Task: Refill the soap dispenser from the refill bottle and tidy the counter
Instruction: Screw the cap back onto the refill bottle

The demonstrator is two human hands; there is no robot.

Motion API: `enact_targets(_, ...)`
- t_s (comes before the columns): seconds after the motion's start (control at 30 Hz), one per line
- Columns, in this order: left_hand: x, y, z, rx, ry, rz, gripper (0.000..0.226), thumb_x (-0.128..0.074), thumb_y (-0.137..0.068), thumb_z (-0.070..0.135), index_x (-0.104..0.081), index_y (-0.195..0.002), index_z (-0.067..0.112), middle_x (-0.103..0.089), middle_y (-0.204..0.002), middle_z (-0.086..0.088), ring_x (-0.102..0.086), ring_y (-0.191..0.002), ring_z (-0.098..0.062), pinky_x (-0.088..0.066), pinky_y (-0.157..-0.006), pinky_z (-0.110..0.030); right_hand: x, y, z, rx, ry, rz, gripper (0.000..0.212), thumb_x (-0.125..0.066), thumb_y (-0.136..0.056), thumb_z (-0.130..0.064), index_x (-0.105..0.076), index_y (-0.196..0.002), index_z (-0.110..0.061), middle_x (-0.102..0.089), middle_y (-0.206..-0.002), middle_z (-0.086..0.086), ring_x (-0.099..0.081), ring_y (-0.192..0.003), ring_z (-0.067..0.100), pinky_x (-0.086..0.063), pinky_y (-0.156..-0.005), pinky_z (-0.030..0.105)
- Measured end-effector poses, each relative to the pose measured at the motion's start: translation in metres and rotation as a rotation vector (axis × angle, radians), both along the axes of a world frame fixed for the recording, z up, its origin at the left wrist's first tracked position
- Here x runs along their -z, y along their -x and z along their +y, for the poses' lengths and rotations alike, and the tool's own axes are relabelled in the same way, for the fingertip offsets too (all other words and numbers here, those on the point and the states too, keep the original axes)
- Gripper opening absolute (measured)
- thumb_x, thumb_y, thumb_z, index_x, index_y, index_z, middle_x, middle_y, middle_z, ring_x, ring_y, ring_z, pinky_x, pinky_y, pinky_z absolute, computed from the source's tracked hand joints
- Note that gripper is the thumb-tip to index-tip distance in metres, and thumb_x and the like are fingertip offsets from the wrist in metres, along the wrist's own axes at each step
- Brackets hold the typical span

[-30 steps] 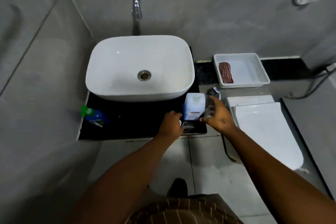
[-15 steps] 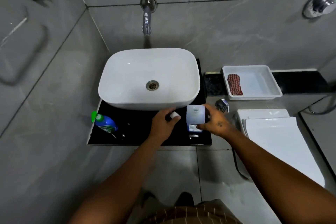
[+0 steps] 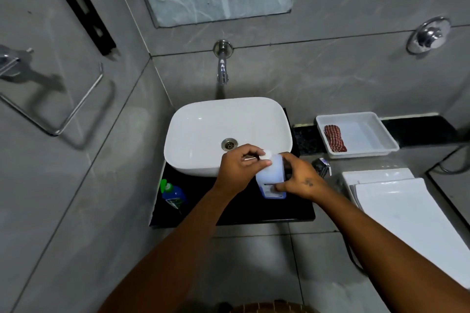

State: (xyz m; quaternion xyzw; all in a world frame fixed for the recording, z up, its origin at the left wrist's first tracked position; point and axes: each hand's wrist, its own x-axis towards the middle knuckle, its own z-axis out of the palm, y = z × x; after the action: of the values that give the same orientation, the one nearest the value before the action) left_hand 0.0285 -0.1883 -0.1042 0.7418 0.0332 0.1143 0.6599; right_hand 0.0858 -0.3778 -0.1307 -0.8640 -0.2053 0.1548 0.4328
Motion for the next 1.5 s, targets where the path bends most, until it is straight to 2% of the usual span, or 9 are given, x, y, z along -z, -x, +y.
enact_targets(0.27,-0.016,0.011,0.029,0.108,-0.065,-0.006,0.021,-0.076,-0.081,0.008,-0.074,-0.090,0.028,-0.075,-0.102,0.009,-0.073,-0.099,-0.014,-0.056,-0.091,-0.025,-0.018,0.016,0.023,0.019,-0.016,-0.018,0.080,-0.092,-0.056,-0.022,-0.056,-0.127,-0.019,-0.068,-0.115,0.002,-0.066,-0.103,0.019,-0.057,-0.088,0.043)
enact_targets(0.47,-0.024,0.012,0.030,0.056,-0.159,-0.089,0.024,-0.087,-0.071,0.011,-0.071,-0.079,0.028,-0.066,-0.093,0.008,-0.068,-0.089,-0.008,-0.058,-0.076,-0.022,-0.019,0.028,0.030,0.059,-0.040,0.015,0.083,-0.093,-0.052,-0.027,-0.056,-0.126,-0.022,-0.069,-0.113,-0.002,-0.067,-0.103,0.015,-0.057,-0.089,0.040)
enact_targets(0.57,-0.023,0.012,0.030,0.085,-0.128,-0.076,0.026,-0.078,-0.075,-0.001,-0.073,-0.084,0.023,-0.070,-0.098,0.006,-0.070,-0.094,-0.009,-0.058,-0.081,-0.027,-0.019,0.031,0.030,0.087,-0.051,0.035,0.084,-0.093,-0.049,-0.027,-0.057,-0.124,-0.022,-0.070,-0.111,-0.003,-0.068,-0.101,0.013,-0.058,-0.088,0.039)
enact_targets(0.73,-0.026,0.012,0.028,0.041,-0.162,-0.105,0.024,-0.086,-0.070,0.005,-0.073,-0.081,0.022,-0.068,-0.096,0.001,-0.069,-0.091,-0.010,-0.056,-0.074,-0.018,-0.022,0.032,0.026,0.097,-0.063,0.051,0.082,-0.094,-0.049,-0.024,-0.058,-0.123,-0.022,-0.071,-0.109,-0.006,-0.068,-0.101,0.009,-0.057,-0.084,0.028)
enact_targets(0.83,-0.026,0.011,0.027,0.071,-0.145,-0.104,0.023,-0.075,-0.074,-0.003,-0.073,-0.083,0.018,-0.068,-0.096,0.004,-0.069,-0.093,-0.009,-0.055,-0.074,-0.016,-0.024,0.031,0.023,0.108,-0.065,0.060,0.083,-0.094,-0.048,-0.022,-0.058,-0.123,-0.021,-0.071,-0.109,-0.006,-0.068,-0.098,0.007,-0.056,-0.082,0.025)
enact_targets(1.07,-0.028,0.007,0.024,0.066,-0.203,-0.112,0.019,-0.076,-0.076,0.000,-0.073,-0.086,0.016,-0.067,-0.100,0.001,-0.067,-0.095,-0.005,-0.057,-0.076,-0.019,-0.026,0.027,0.019,0.095,-0.066,0.073,0.083,-0.094,-0.050,-0.021,-0.057,-0.124,-0.022,-0.070,-0.110,-0.008,-0.068,-0.098,0.004,-0.056,-0.080,0.021)
enact_targets(1.17,-0.030,0.006,0.020,0.034,-0.193,-0.076,0.024,-0.088,-0.070,0.013,-0.073,-0.085,0.023,-0.069,-0.098,0.004,-0.067,-0.094,-0.005,-0.058,-0.075,-0.018,-0.028,0.025,0.017,0.082,-0.056,0.072,0.081,-0.094,-0.051,-0.023,-0.057,-0.123,-0.023,-0.070,-0.109,-0.010,-0.067,-0.098,0.003,-0.054,-0.074,0.014)
enact_targets(1.27,-0.029,0.003,0.018,0.081,-0.169,-0.052,0.022,-0.080,-0.076,0.006,-0.074,-0.092,0.019,-0.071,-0.101,0.006,-0.069,-0.098,-0.008,-0.058,-0.080,-0.018,-0.029,0.024,0.016,0.096,-0.056,0.072,0.081,-0.094,-0.051,-0.020,-0.057,-0.123,-0.022,-0.069,-0.109,-0.009,-0.067,-0.097,0.001,-0.051,-0.070,0.009)
enact_targets(1.5,-0.034,-0.004,0.010,0.056,-0.213,-0.022,0.028,-0.085,-0.073,0.008,-0.073,-0.097,0.018,-0.072,-0.099,0.009,-0.066,-0.088,0.007,-0.054,-0.076,-0.011,-0.027,0.020,0.012,0.104,-0.069,0.083,0.080,-0.094,-0.054,-0.013,-0.056,-0.125,-0.017,-0.068,-0.110,-0.005,-0.064,-0.096,-0.002,-0.050,-0.064,0.005)
